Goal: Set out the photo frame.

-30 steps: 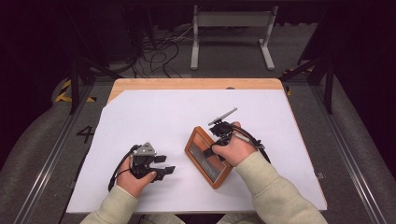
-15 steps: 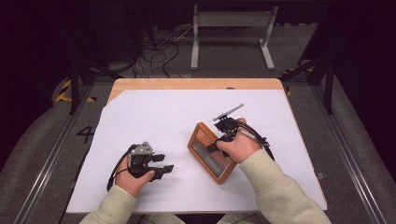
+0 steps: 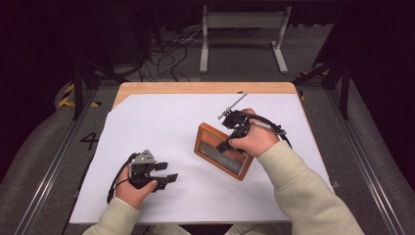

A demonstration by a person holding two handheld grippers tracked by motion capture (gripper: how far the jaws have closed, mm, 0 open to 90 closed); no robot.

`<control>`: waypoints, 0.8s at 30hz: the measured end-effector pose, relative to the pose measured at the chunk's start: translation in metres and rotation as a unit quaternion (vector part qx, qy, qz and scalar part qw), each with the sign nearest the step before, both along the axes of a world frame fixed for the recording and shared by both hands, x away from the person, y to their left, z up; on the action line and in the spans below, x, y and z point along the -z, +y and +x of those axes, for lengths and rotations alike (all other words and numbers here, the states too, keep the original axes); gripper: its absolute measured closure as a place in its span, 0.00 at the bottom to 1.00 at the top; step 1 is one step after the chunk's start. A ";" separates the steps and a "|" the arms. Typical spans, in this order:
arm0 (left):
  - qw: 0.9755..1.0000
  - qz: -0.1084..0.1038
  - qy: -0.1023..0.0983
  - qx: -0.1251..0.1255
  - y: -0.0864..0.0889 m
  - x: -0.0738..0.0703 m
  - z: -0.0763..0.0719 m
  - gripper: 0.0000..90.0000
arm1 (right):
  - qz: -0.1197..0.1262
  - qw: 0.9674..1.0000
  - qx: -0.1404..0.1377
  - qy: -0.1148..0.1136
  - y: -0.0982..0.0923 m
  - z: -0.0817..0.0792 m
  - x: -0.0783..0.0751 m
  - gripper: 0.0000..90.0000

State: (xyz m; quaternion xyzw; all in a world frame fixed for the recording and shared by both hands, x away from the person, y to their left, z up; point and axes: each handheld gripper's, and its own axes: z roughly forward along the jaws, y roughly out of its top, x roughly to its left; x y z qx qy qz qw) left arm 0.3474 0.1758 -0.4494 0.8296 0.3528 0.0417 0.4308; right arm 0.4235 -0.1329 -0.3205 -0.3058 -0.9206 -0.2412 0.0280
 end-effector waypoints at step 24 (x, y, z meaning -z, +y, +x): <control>1.000 0.001 0.006 -0.013 0.010 0.004 -0.006 0.41 | -0.047 0.969 -0.243 -0.018 0.031 0.019 0.004 0.84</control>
